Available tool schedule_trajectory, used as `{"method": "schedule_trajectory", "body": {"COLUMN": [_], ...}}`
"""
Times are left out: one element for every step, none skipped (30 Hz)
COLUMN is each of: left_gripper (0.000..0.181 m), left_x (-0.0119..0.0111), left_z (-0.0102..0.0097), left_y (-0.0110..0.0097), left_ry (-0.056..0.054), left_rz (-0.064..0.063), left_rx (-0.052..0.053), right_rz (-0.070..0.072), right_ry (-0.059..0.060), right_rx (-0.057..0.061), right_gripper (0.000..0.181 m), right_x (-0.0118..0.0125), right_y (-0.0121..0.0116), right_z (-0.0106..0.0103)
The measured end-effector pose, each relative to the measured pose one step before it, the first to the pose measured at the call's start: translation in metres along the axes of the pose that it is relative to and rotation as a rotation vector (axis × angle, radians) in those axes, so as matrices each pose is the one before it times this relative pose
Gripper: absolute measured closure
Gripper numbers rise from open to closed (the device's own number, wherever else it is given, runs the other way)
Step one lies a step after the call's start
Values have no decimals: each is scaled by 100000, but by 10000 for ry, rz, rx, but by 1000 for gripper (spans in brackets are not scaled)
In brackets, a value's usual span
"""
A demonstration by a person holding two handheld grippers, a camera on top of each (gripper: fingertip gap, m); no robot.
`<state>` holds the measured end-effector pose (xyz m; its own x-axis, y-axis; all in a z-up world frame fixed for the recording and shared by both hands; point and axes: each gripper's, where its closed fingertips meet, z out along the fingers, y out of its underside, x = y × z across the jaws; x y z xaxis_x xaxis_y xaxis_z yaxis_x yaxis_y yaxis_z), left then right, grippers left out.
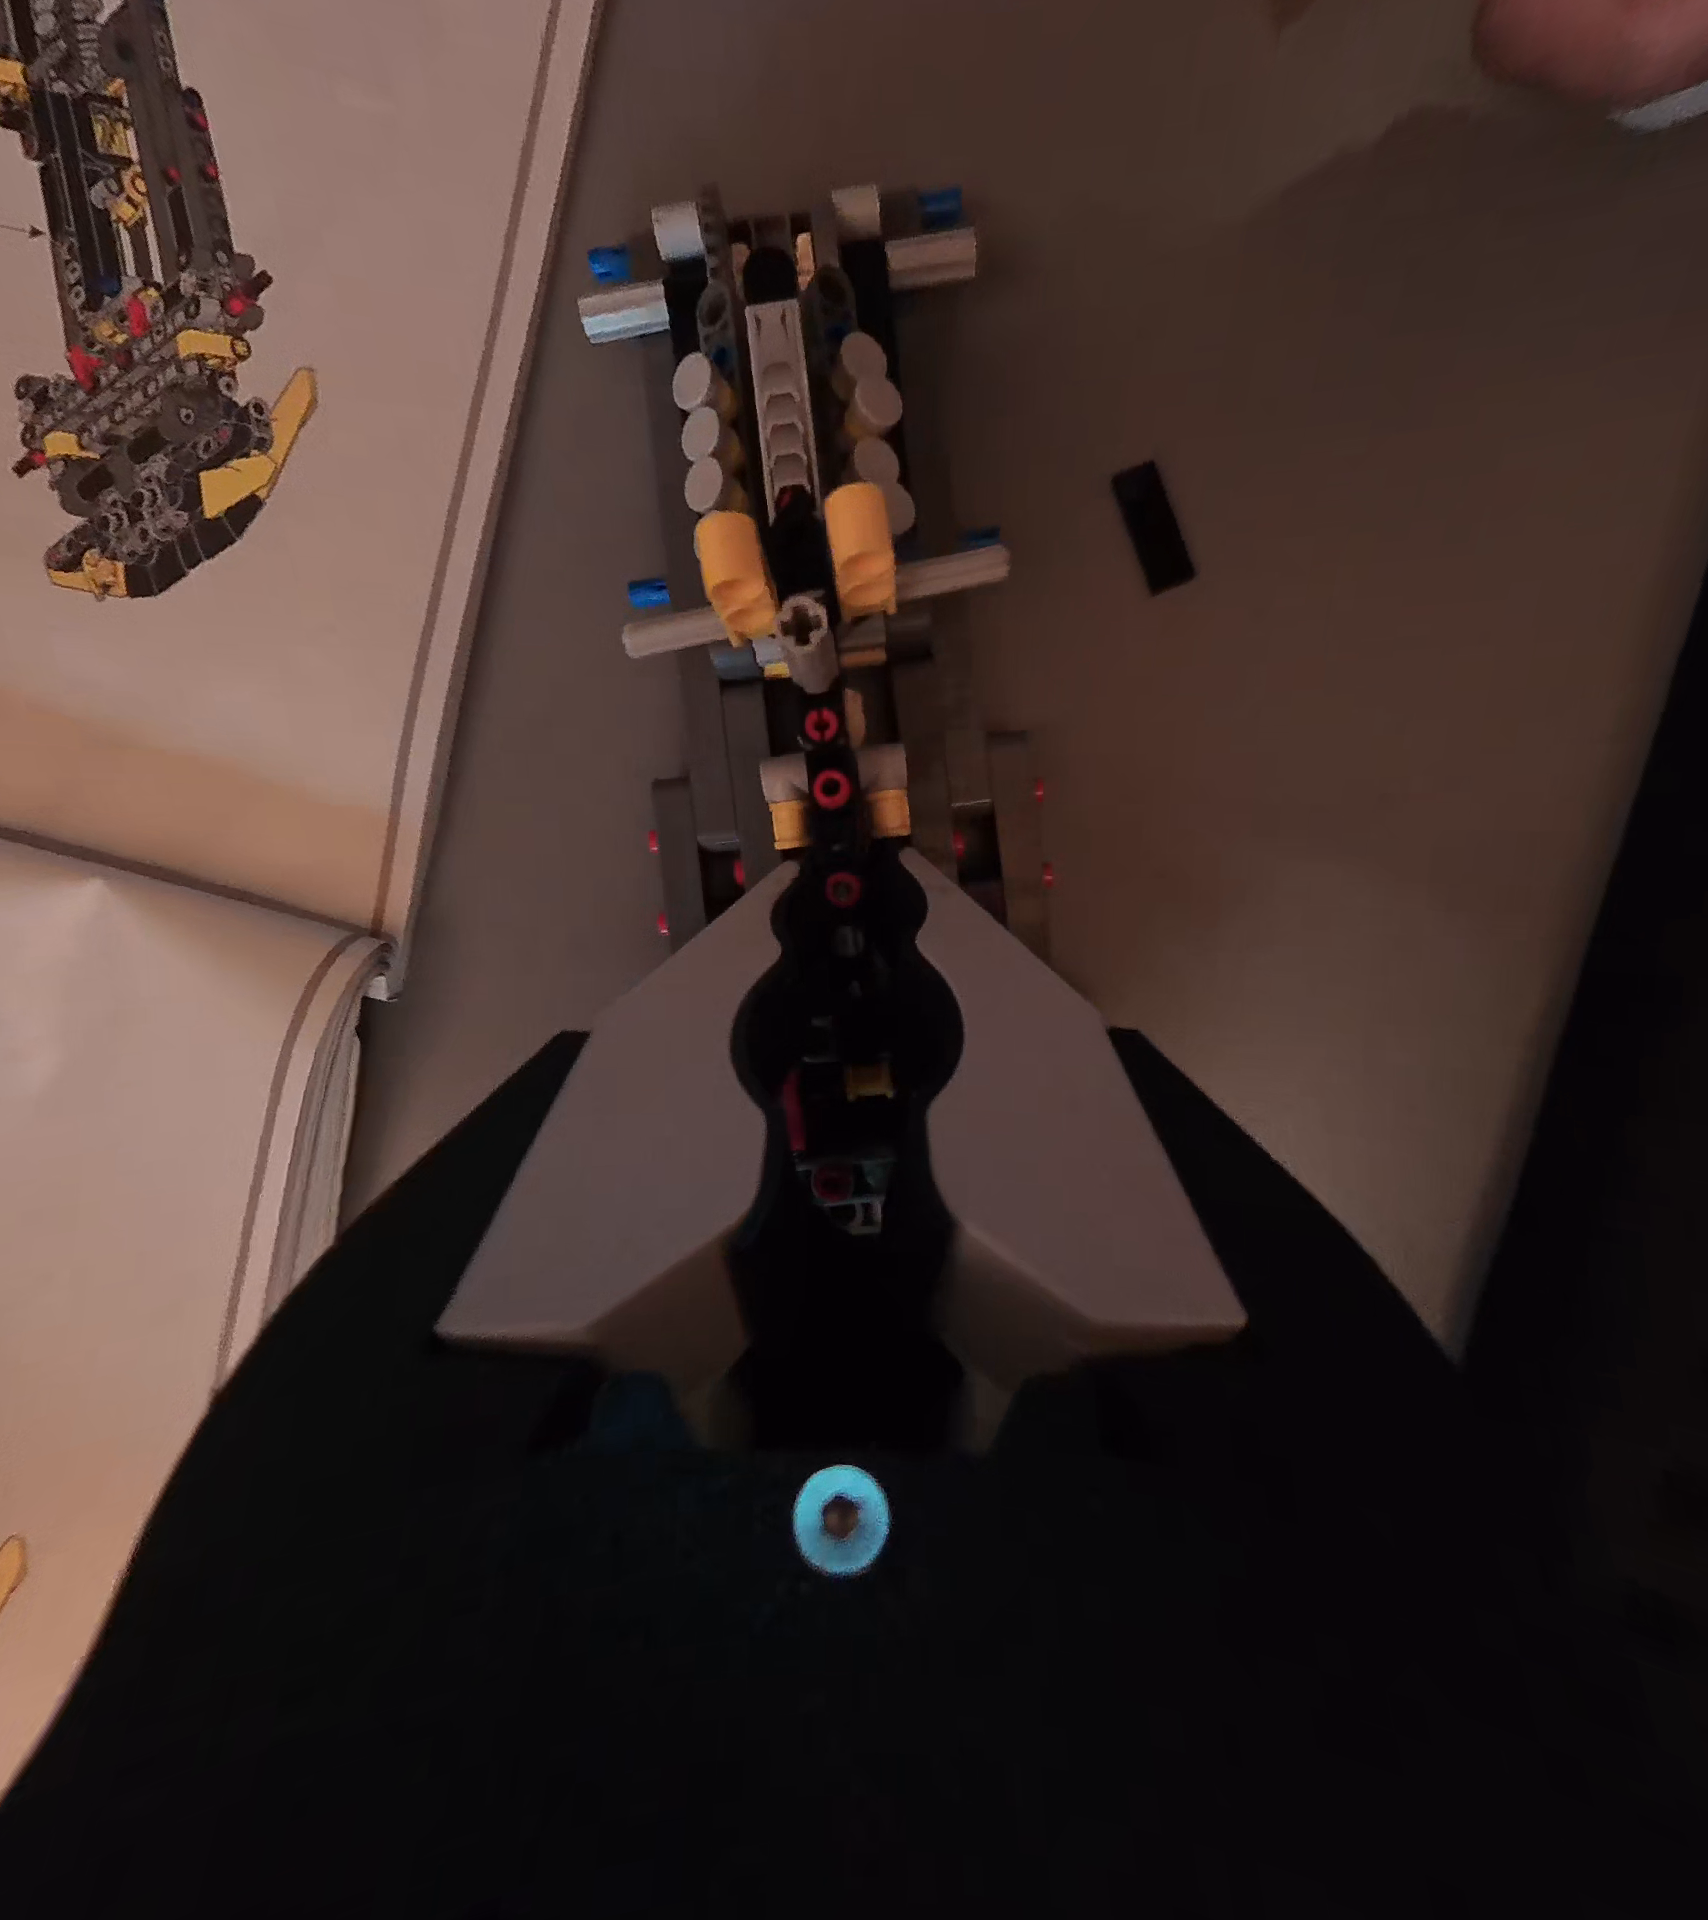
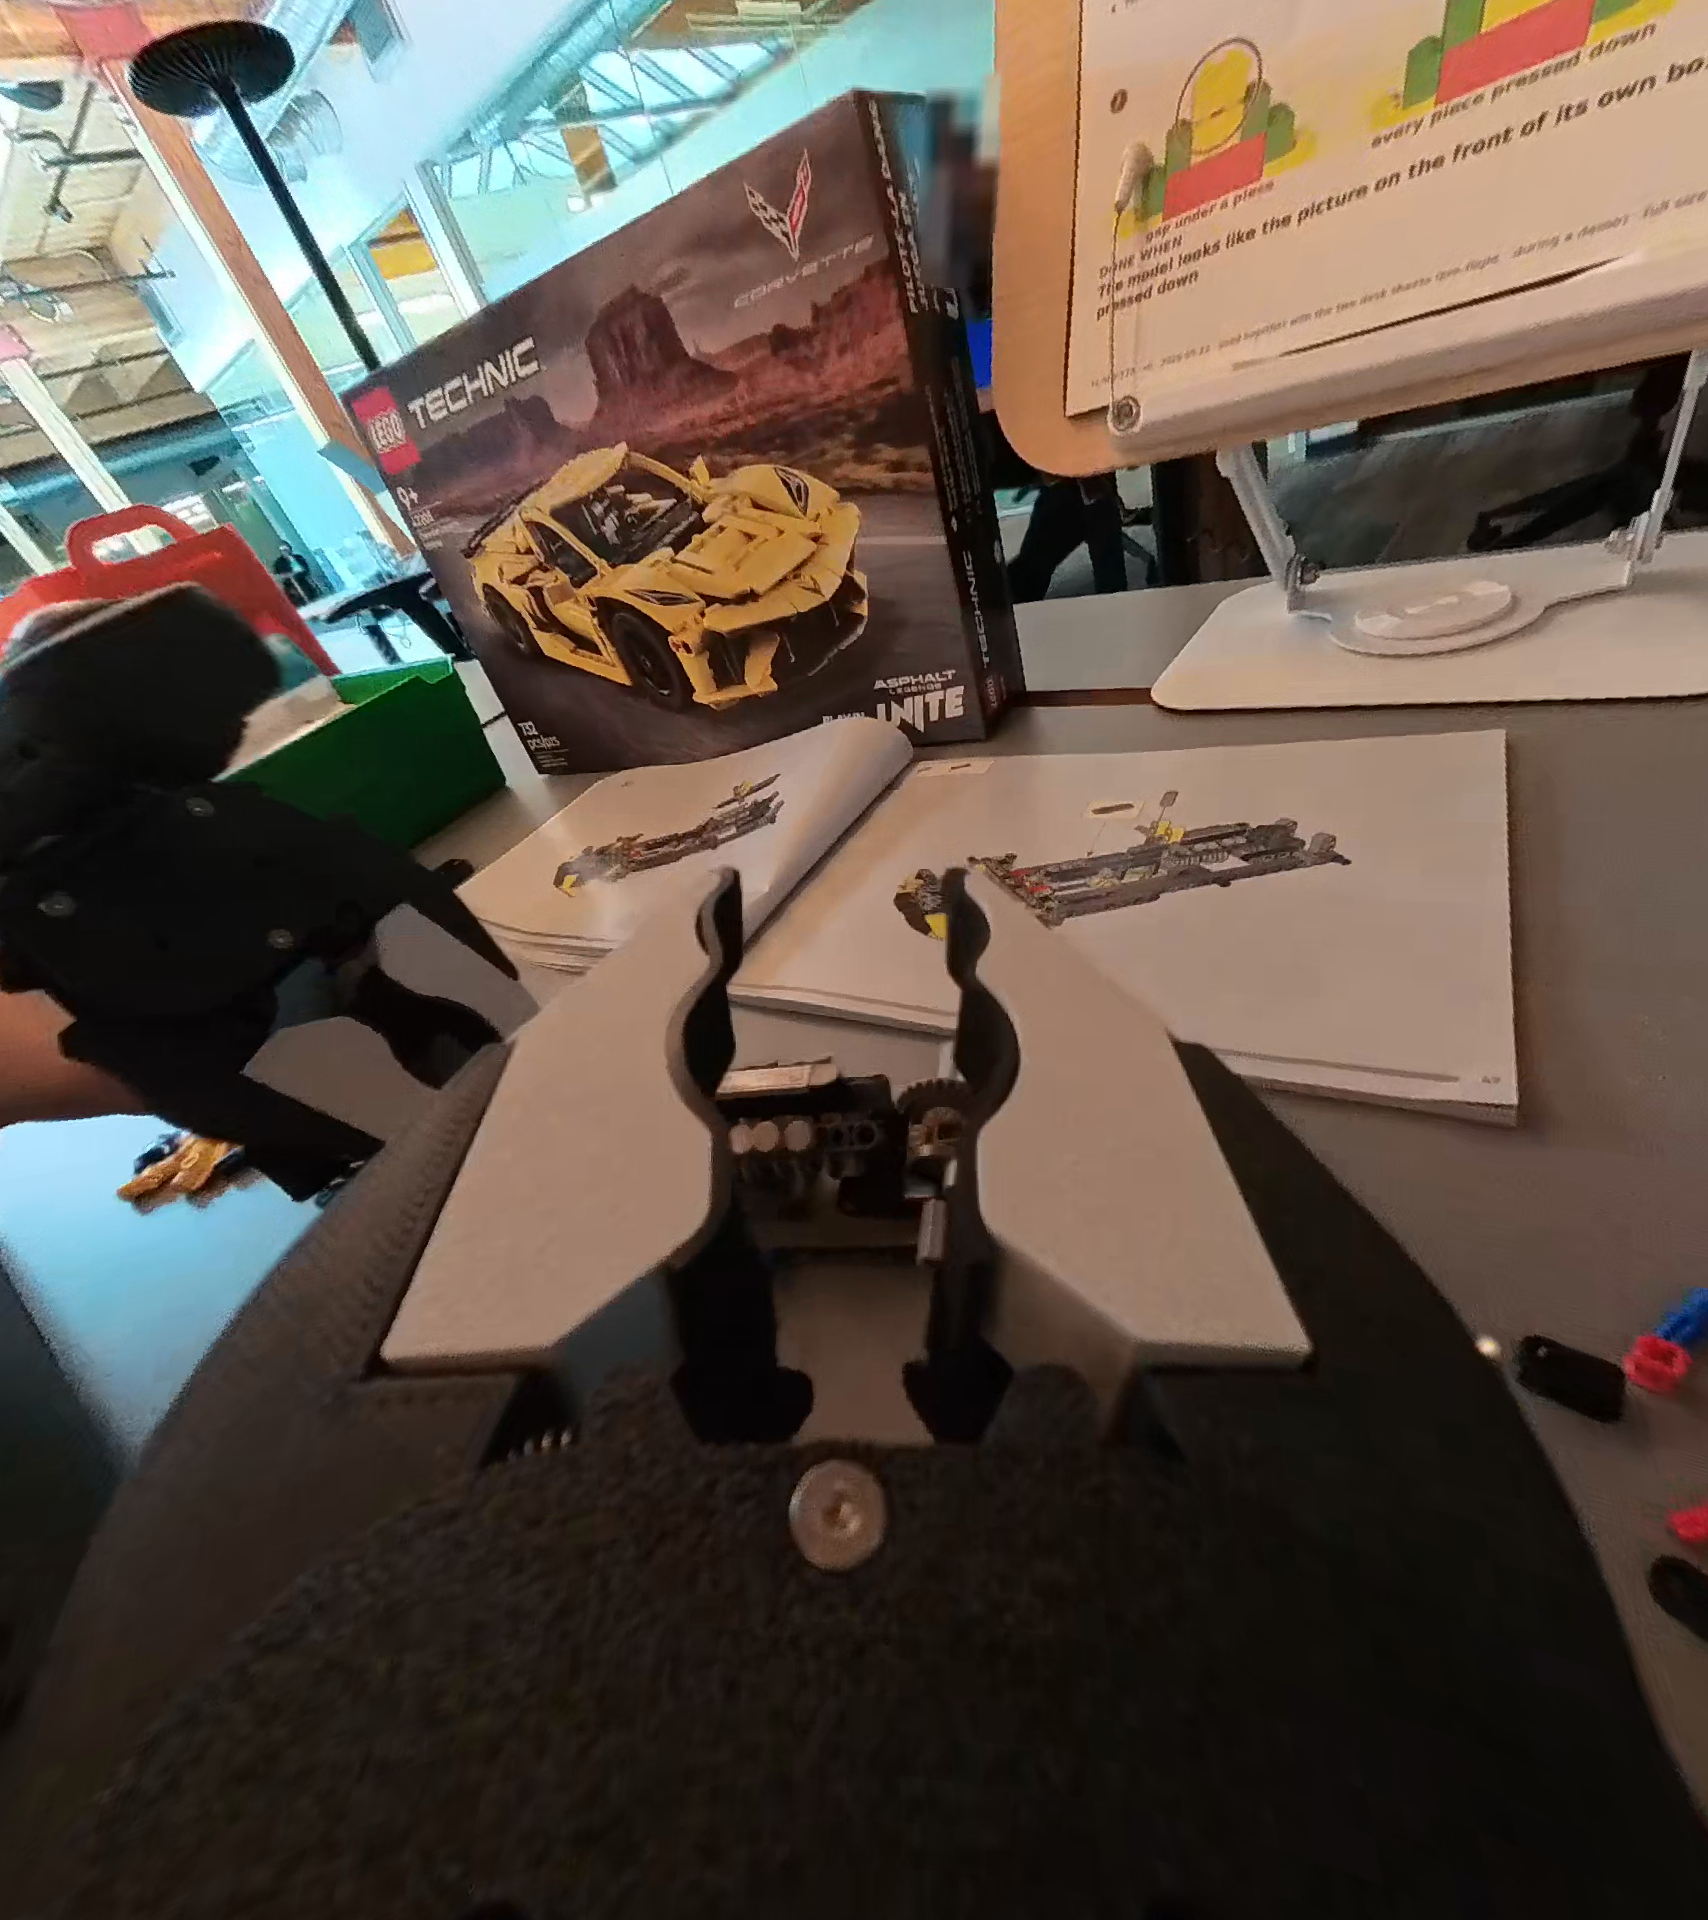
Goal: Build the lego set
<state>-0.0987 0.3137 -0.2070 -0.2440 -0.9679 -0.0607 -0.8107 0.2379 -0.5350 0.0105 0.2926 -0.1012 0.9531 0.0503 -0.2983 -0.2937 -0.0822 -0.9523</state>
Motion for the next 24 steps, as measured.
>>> {"method": "schedule_trajectory", "body": {"left_gripper": [175,175,175,175,175,175,173,166,157,152,146,140,136,134,135,138,143,150,153,154,154,154,154,154], "left_x": [27,44,50,40,96,140,68,-10,213,317,156,-11,-113,-316,-576,-672,-1001,-1635,-1962,-2103,-2128,-1716,-1049,-536], "left_z": [-34,-48,-35,-16,-16,-32,-78,-185,-280,-351,-381,-477,-624,-801,-915,-952,-963,-932,-764,-432,-101,101,134,27], "left_y": [37,99,29,-2,-6,-9,-24,-80,-104,-52,-110,-220,-274,-375,-662,-1000,-1454,-2021,-2133,-1721,-1220,-813,-608,-188], "left_ry": [-139,-65,-9,47,104,142,73,-10,118,199,132,85,98,82,31,92,-22,-332,-450,-459,-465,-295,-16,84], "left_rz": [235,94,-18,-110,-152,-159,-155,-97,-21,-1,-45,-90,-117,-137,-289,-408,-407,-368,-314,-283,-286,-341,-395,-439], "left_rx": [4,-65,-4,26,50,61,80,158,213,210,241,297,305,321,420,526,735,1084,1204,990,667,408,303,61], "right_rz": [-22,-57,-71,-63,-46,-38,-58,-142,-227,-298,-329,-219,-113,26,140,155,151,121,71,-31,-109,125,289,228], "right_ry": [67,100,96,88,64,44,51,74,95,112,120,136,83,137,128,57,33,21,298,378,218,82,-139,-425], "right_rx": [2,30,-3,-23,-19,-18,-33,-43,-46,-60,-57,43,150,109,-68,-227,-212,17,282,341,124,-101,-19,64], "right_gripper": [143,143,143,142,142,141,141,139,136,135,135,135,135,135,134,133,133,132,130,127,122,121,122,122], "right_x": [182,235,243,237,196,146,148,138,117,110,110,212,242,449,548,528,548,610,1131,1238,919,599,113,-508], "right_y": [41,-13,29,50,22,34,88,145,172,163,58,-241,-581,-760,-701,-543,-521,-698,-818,-651,-267,29,-116,-161], "right_z": [-49,-60,-33,13,45,67,110,137,137,111,61,75,166,333,608,860,1071,1258,1366,1421,1348,1104,796,465]}}
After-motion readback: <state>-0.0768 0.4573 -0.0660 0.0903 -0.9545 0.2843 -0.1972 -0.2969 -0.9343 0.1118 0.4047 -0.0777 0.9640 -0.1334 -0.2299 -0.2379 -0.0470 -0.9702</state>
